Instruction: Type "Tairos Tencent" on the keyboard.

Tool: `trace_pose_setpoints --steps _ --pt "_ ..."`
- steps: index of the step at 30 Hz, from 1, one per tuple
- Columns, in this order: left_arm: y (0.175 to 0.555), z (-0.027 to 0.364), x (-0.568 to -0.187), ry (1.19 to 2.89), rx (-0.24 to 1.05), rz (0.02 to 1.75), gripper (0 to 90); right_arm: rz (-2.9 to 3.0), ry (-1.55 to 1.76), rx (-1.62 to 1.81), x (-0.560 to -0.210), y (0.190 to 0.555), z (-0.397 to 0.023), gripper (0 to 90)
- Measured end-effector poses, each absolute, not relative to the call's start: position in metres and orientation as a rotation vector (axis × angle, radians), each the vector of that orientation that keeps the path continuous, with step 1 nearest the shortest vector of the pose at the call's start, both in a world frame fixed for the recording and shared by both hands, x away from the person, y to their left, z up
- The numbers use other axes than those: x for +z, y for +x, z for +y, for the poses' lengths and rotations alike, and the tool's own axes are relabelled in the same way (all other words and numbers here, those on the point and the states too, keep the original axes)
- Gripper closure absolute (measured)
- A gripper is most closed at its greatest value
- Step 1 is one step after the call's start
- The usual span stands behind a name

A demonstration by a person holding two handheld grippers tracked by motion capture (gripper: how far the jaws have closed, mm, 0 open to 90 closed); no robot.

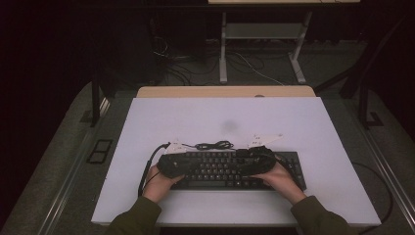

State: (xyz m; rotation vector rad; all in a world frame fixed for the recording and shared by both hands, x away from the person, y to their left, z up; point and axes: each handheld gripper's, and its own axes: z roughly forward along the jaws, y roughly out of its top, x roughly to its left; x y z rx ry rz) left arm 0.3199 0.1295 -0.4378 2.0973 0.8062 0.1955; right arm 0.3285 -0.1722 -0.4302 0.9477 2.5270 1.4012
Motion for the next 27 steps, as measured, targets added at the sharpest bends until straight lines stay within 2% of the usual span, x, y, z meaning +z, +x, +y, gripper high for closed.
trace_pose_setpoints --steps 27 --pt "0.3184 0.1296 -0.4333 2.093 0.205 0.816 89.3 2.524 0.940 1.402 -0.4299 0.3286 -0.1725 32.3"
